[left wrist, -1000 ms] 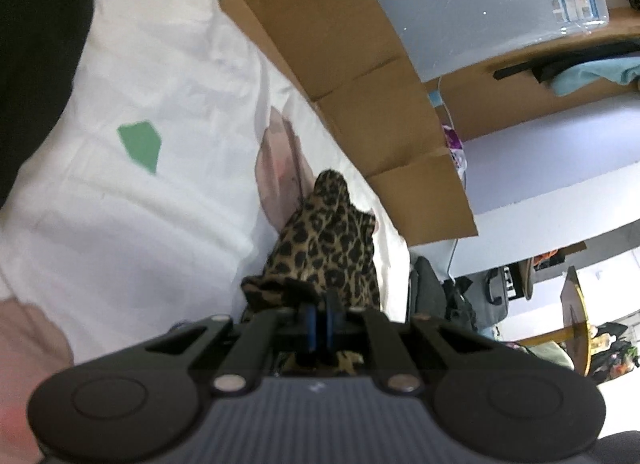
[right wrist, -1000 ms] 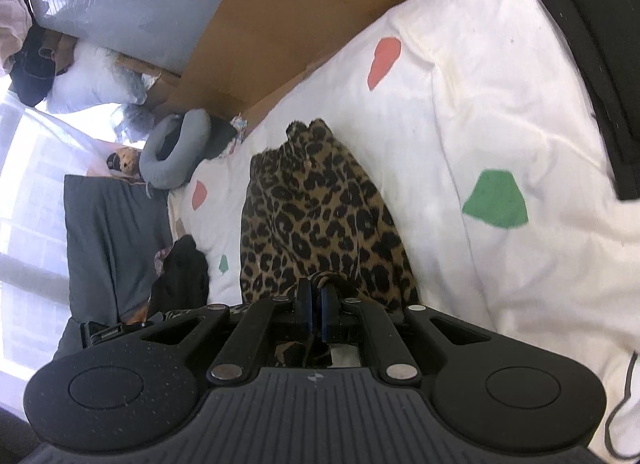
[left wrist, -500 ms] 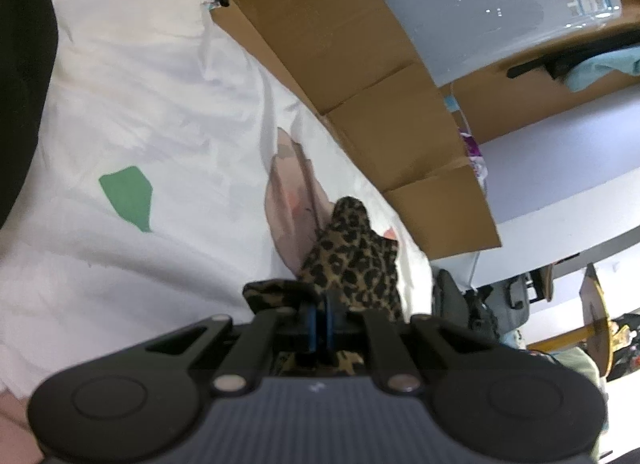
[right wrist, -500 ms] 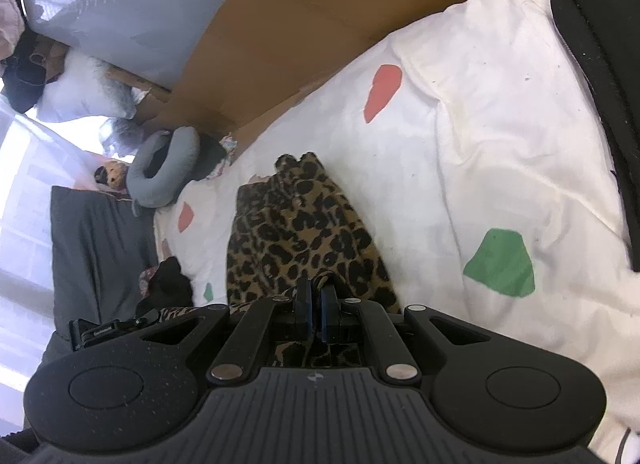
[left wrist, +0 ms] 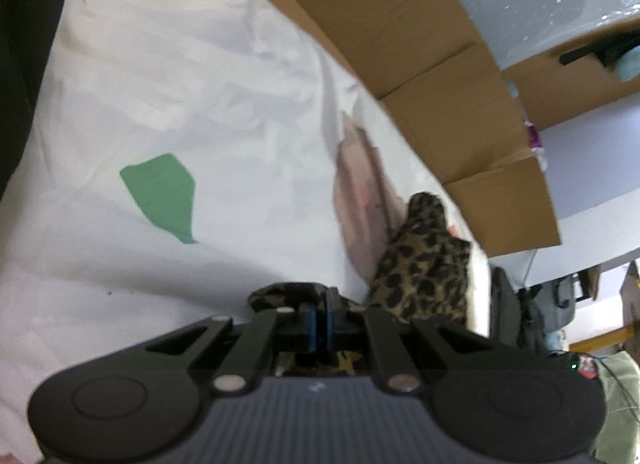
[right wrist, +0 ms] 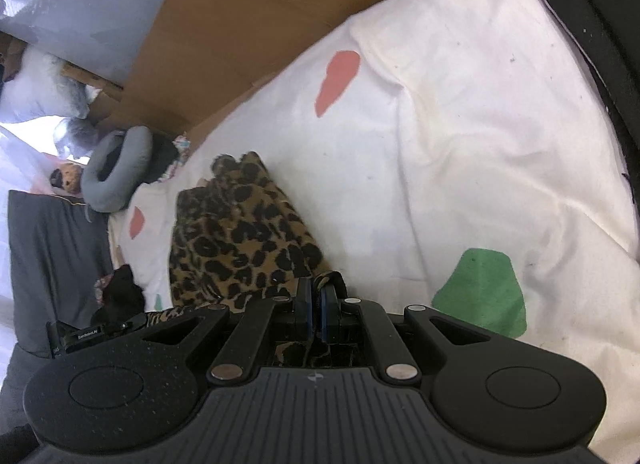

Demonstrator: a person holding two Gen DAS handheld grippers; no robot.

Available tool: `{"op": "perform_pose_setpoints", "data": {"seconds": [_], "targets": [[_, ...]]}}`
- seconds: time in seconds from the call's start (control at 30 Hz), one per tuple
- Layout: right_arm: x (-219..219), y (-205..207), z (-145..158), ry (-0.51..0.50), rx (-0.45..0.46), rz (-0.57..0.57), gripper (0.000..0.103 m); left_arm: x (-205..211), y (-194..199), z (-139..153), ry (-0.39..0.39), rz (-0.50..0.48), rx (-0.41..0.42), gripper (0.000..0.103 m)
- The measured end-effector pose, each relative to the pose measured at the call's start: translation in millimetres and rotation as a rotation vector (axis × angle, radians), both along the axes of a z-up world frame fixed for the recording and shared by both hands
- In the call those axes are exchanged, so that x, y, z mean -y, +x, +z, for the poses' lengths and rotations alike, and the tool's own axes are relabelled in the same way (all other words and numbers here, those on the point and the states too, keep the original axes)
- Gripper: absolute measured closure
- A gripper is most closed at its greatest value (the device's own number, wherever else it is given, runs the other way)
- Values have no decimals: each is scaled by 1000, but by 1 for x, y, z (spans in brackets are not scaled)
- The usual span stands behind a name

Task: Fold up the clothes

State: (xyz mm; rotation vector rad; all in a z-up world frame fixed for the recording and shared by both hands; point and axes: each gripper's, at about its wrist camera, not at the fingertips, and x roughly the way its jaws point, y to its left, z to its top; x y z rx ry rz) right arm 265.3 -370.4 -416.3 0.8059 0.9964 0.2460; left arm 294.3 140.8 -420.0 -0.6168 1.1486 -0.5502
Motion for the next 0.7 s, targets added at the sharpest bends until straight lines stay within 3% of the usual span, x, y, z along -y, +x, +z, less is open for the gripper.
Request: {"op": "perform_pose_setpoints", "data": {"seconds": [0.2, 0.27, 0.33, 0.37, 0.4, 0.7], "targets": [[-1, 4, -11, 11, -31, -20, 98, 1, 2, -4, -8, 27, -30, 92], [1, 3, -9, 37, -36, -28, 94, -3, -3, 3, -28, 34, -28, 69], [3, -1, -2, 59, -19, -29, 76, -3, -11, 11, -32, 33, -7, 49], [4, -4, 3, 67, -6, -28, 54, -2, -14, 14, -28, 32, -5, 41], [4, -7, 7, 73, 12, -25, 51, -2, -18, 16, -24, 32, -3, 40], [-8, -22, 12, 89, 40, 50, 50, 7, -46, 15, -23, -20, -11, 40]]}}
